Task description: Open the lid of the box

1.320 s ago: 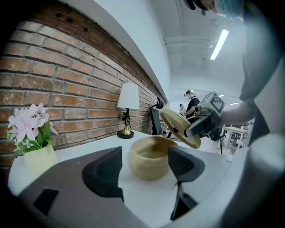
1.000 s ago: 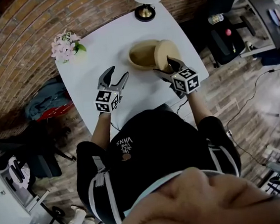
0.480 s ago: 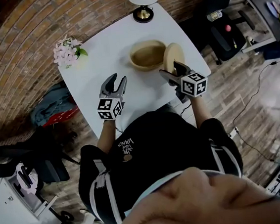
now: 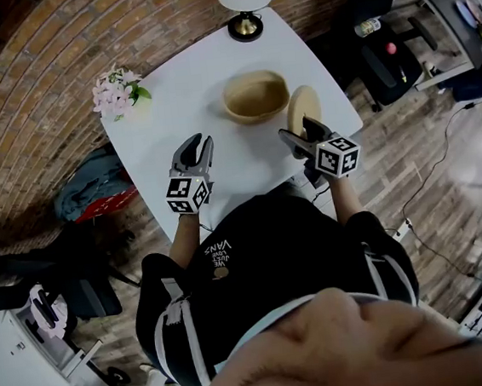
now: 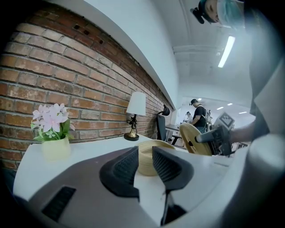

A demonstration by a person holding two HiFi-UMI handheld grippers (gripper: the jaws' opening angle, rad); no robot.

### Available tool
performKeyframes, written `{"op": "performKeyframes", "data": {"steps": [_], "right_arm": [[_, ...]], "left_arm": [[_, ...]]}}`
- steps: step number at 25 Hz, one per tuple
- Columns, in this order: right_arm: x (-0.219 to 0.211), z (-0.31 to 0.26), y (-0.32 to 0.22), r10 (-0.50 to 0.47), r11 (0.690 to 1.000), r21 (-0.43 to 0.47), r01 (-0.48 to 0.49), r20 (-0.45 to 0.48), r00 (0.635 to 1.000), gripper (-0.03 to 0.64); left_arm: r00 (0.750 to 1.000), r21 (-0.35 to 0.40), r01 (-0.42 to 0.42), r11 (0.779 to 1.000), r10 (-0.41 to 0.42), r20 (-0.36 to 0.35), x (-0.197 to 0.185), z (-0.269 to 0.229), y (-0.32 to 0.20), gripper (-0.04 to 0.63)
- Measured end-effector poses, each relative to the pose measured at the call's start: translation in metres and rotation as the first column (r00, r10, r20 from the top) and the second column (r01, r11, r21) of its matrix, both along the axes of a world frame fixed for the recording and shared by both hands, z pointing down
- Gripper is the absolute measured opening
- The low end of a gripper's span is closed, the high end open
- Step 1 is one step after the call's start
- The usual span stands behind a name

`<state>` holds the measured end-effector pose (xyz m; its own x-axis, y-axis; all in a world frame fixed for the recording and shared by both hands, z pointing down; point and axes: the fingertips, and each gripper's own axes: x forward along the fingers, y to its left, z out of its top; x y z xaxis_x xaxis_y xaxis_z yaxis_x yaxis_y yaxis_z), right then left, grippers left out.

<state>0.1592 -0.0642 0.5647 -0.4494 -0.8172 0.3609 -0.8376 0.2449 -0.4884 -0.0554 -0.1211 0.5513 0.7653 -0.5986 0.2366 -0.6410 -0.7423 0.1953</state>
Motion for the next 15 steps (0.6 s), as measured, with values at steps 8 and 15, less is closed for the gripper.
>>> {"op": "performKeyframes", "data": {"steps": [8, 15], "right_arm": [[0.001, -0.001, 0.006, 0.03, 1.0, -0.003, -0.03, 0.015, 0.999, 0.342], [0.002, -0.001, 0.006, 0.039, 0.999, -0.003, -0.039, 0.019, 0.999, 0.342]], "left_arm": [[1.0, 0.007, 0.025, 1.0, -0.025, -0.005, -0.01, 0.0, 0.005, 0.039], [0.999, 0.021, 0.041, 0.999, -0.04, -0.016, -0.013, -0.001, 0.004, 0.011]]}}
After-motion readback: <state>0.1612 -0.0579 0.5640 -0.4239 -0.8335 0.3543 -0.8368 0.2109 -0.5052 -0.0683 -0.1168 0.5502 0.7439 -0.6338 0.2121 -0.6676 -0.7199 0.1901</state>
